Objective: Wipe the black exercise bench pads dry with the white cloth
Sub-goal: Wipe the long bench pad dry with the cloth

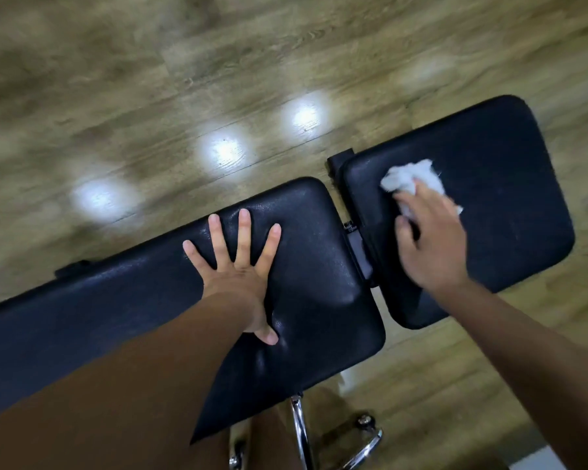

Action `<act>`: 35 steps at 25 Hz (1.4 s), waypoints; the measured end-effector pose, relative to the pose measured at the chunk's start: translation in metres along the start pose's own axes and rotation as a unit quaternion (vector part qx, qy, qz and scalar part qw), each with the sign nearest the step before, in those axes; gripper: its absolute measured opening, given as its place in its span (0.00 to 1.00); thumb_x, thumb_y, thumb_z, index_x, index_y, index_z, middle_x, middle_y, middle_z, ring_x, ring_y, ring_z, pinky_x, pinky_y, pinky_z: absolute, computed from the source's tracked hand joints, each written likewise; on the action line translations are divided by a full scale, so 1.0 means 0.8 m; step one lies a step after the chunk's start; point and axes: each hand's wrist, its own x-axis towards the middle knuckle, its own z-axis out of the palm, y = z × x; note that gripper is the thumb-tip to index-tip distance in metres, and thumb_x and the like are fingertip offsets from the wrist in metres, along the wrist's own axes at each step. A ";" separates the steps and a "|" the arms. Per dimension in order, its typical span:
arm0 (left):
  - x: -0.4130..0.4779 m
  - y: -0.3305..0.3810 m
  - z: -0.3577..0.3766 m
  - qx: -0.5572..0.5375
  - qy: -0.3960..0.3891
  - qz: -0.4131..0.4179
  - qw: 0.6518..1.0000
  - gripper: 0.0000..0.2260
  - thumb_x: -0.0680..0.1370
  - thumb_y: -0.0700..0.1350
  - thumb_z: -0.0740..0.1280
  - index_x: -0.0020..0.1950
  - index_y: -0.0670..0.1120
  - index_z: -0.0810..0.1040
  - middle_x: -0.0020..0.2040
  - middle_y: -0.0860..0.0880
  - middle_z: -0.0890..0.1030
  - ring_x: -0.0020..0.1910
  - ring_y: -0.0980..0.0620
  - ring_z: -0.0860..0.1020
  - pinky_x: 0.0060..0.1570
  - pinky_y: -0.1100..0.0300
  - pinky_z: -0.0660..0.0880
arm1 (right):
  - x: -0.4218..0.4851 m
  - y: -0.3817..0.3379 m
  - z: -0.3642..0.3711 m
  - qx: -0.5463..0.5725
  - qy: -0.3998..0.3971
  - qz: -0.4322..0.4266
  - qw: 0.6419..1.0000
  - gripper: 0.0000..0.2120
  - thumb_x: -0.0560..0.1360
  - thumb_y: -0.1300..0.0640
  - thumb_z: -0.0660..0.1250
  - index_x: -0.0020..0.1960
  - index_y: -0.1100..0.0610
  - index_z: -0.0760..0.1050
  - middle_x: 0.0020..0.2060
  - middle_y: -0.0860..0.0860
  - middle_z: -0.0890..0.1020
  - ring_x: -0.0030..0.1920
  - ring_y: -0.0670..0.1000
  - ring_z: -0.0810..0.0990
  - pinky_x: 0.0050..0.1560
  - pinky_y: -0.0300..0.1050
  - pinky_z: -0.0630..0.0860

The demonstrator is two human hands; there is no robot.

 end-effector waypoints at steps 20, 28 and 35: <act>0.009 -0.011 0.015 -0.027 0.054 0.038 0.997 0.73 0.54 0.67 0.79 0.59 0.56 0.12 0.59 0.41 0.11 0.58 0.26 0.16 0.55 0.18 0.33 | 0.071 -0.072 0.030 -0.226 -0.141 -0.171 0.948 0.02 0.68 0.61 0.69 0.40 0.59 0.77 0.44 0.58 0.73 0.42 0.60 0.71 0.35 0.47 0.64; 0.003 -0.008 0.011 -0.026 0.078 0.040 0.996 0.73 0.53 0.68 0.78 0.62 0.56 0.13 0.59 0.41 0.11 0.59 0.27 0.16 0.56 0.19 0.33 | 0.068 -0.083 0.056 -0.164 -0.049 -0.102 0.980 0.05 0.69 0.65 0.66 0.42 0.59 0.79 0.44 0.59 0.73 0.43 0.62 0.71 0.40 0.48 0.64; -0.004 0.057 -0.075 0.017 0.134 0.052 0.989 0.57 0.67 0.62 0.75 0.77 0.48 0.36 0.78 0.39 0.38 0.76 0.31 0.40 0.70 0.28 0.46 | 0.055 -0.078 0.064 -0.122 0.019 -0.087 0.989 0.08 0.60 0.62 0.73 0.39 0.55 0.79 0.40 0.55 0.73 0.39 0.58 0.70 0.35 0.48 0.61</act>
